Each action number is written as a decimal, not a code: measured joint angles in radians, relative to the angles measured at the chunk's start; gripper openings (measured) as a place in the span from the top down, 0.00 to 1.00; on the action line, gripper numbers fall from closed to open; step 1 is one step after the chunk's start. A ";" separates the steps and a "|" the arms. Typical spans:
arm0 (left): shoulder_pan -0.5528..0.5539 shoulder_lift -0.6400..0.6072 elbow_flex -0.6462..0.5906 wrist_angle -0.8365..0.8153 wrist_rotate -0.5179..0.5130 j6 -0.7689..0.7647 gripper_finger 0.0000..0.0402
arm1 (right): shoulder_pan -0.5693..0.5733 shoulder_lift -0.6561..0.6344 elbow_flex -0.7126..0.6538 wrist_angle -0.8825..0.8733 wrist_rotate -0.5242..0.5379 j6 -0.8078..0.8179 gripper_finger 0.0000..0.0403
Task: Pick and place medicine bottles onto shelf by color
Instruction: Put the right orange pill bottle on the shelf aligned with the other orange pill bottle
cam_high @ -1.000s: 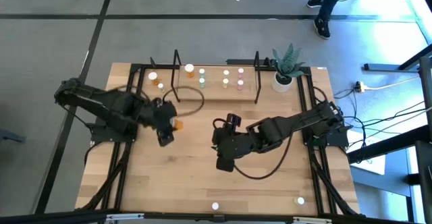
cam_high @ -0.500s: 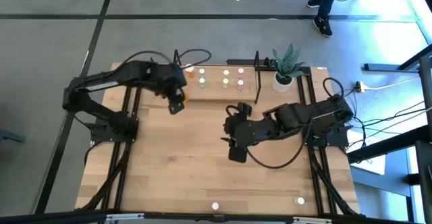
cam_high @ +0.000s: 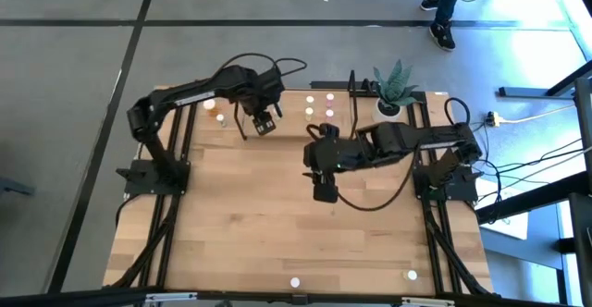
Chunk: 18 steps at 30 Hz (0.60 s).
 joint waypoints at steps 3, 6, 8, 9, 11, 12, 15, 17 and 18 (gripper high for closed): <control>0.039 0.047 0.000 -0.009 -0.003 0.000 0.52 | -0.026 0.000 0.000 -0.002 0.000 -0.019 0.47; 0.074 0.076 0.000 -0.009 -0.003 -0.001 0.52 | -0.047 0.000 0.000 -0.006 0.000 -0.039 0.47; 0.093 0.090 0.000 -0.002 -0.003 -0.002 0.52 | -0.060 0.000 0.000 -0.007 0.000 -0.049 0.47; 0.099 0.095 0.000 0.010 -0.002 -0.004 0.52 | -0.065 0.000 0.000 -0.007 0.000 -0.061 0.47; 0.113 0.097 0.000 0.022 0.000 -0.006 0.52 | -0.074 0.000 0.000 -0.007 0.000 -0.068 0.47; 0.118 0.096 0.000 0.032 0.000 -0.006 0.52 | -0.078 0.000 0.000 -0.008 0.000 -0.069 0.47; 0.129 0.095 0.000 0.060 0.000 -0.015 0.52 | -0.090 0.000 0.000 -0.008 0.000 -0.069 0.47; 0.135 0.095 0.000 0.069 0.001 -0.030 0.52 | -0.100 0.000 0.000 -0.007 0.000 -0.069 0.47; 0.137 0.099 0.000 0.076 0.001 -0.035 0.52 | -0.104 0.000 0.000 -0.007 0.000 -0.069 0.47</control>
